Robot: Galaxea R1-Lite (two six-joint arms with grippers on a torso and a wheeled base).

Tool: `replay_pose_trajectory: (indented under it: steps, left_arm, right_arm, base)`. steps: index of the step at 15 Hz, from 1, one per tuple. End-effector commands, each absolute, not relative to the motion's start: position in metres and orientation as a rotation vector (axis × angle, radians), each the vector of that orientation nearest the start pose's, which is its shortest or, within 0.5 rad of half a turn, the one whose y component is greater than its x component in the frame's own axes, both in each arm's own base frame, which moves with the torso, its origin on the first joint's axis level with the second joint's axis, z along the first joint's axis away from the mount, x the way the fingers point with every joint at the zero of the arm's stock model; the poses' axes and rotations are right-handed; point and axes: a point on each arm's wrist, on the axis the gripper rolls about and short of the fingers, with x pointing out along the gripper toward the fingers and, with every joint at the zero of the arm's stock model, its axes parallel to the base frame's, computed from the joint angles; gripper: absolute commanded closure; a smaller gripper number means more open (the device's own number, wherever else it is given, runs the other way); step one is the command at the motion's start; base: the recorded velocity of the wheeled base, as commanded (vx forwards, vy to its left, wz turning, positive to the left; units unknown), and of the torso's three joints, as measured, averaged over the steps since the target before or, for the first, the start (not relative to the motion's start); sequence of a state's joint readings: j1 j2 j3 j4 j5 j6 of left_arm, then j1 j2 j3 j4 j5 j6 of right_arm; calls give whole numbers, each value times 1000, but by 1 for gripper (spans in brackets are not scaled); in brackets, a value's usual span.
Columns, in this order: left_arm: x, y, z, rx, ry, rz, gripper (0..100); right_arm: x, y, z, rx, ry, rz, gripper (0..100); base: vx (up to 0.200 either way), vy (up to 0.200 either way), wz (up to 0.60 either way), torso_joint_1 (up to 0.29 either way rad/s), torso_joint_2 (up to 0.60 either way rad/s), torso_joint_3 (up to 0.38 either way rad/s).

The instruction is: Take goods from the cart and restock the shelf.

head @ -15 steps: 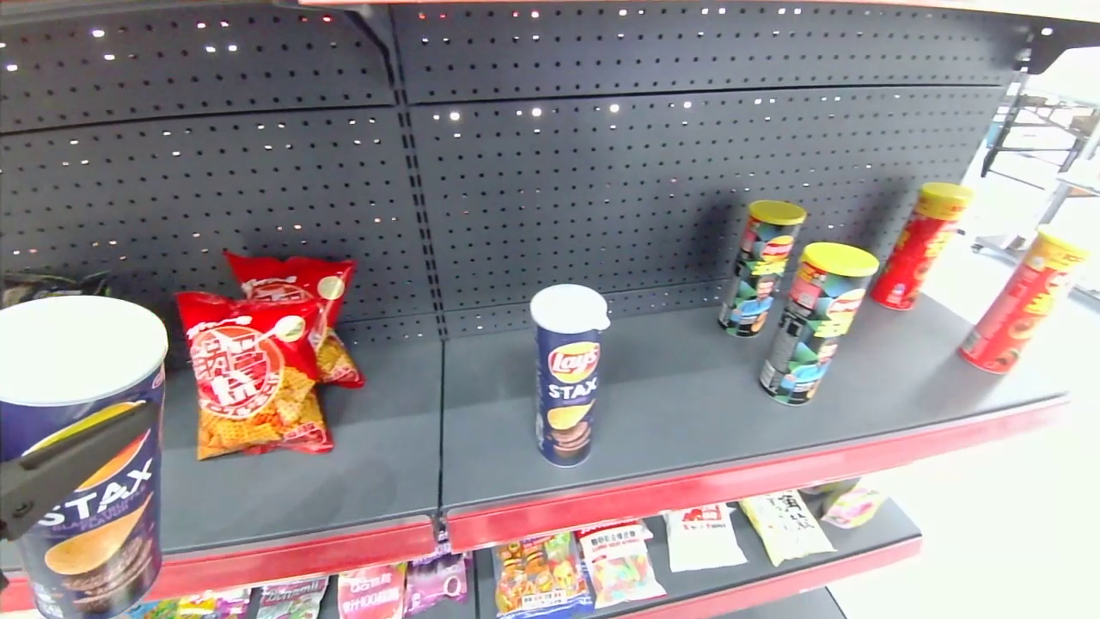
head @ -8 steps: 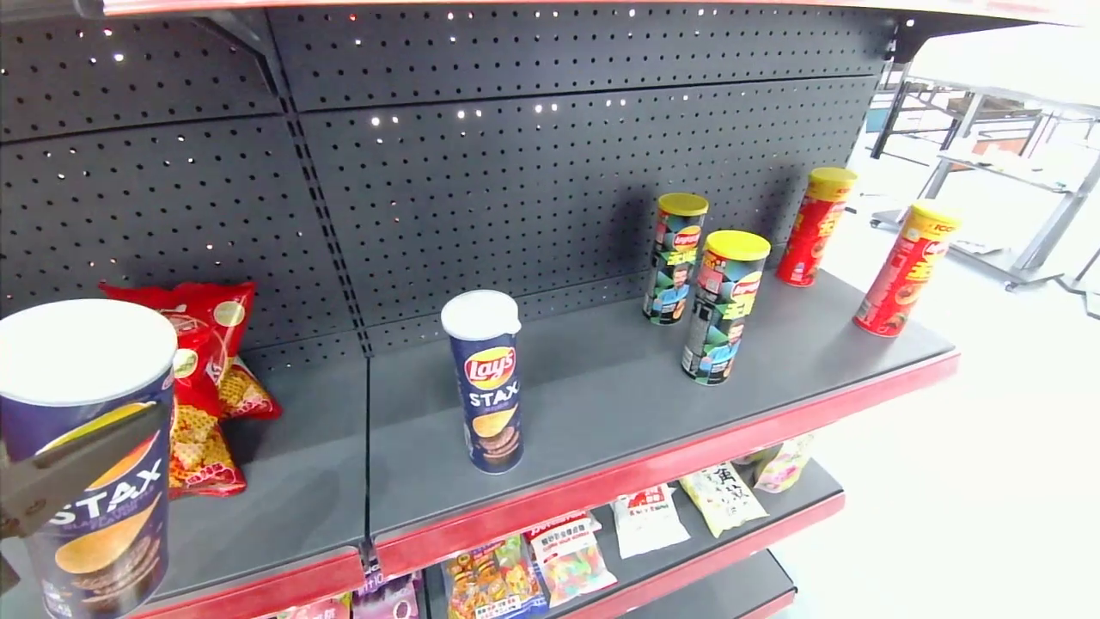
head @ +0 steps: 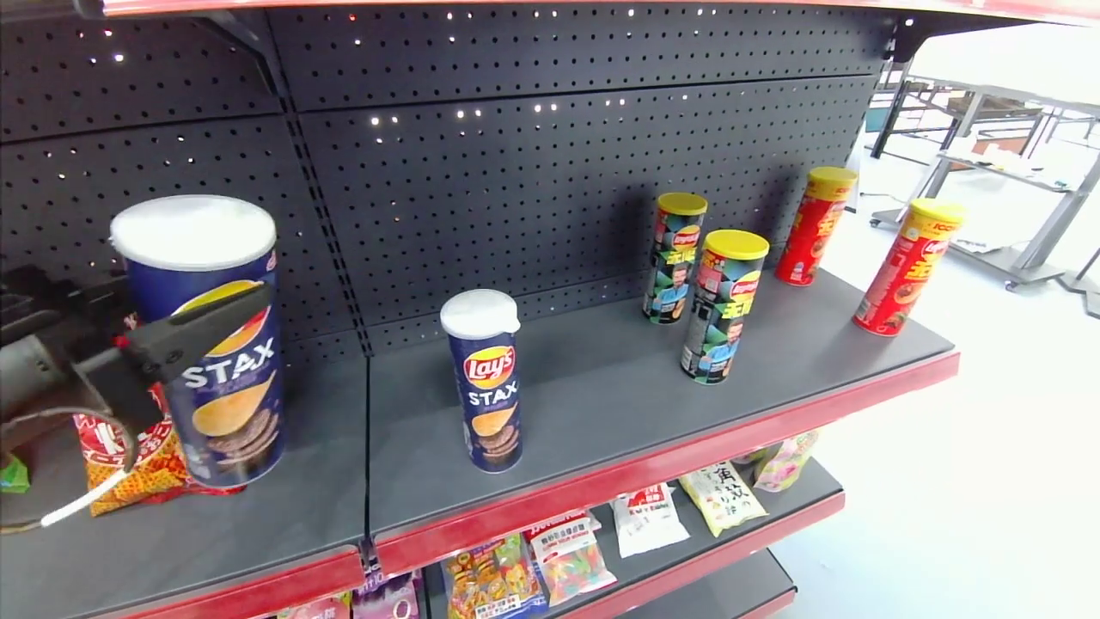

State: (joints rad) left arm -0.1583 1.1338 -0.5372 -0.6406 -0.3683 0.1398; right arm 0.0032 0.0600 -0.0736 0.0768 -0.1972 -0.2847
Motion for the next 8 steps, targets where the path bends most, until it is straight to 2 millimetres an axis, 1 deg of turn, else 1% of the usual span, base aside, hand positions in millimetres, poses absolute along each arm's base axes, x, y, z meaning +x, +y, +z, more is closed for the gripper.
replay_pose_trajectory:
  steps: [1, 2, 3, 5, 8]
  left_arm:
    - [213, -48, 204, 99, 1, -553, 100]
    - [226, -51, 197, 93, -11, -553, 100]
    - [234, -52, 192, 74, -15, -555, 100]
    - [240, -54, 187, 29, -3, -598, 100]
    - [255, -56, 179, -1, 27, -607, 100]
  right_arm:
    - [-27, -4, 88, -287, 49, -178, 0]
    - [-29, -4, 88, -283, 30, -181, 0]
    - [-29, -4, 87, -251, 28, -176, 0]
    - [-28, -3, 86, -194, 21, -121, 0]
    - [-28, -3, 86, -180, 19, -123, 0]
  base:
    - [0, 0, 0, 0, 0, 0]
    - [0, 0, 0, 0, 0, 0]
    - [0, 0, 0, 0, 0, 0]
    - [0, 0, 0, 0, 0, 0]
    - [0, 0, 0, 0, 0, 0]
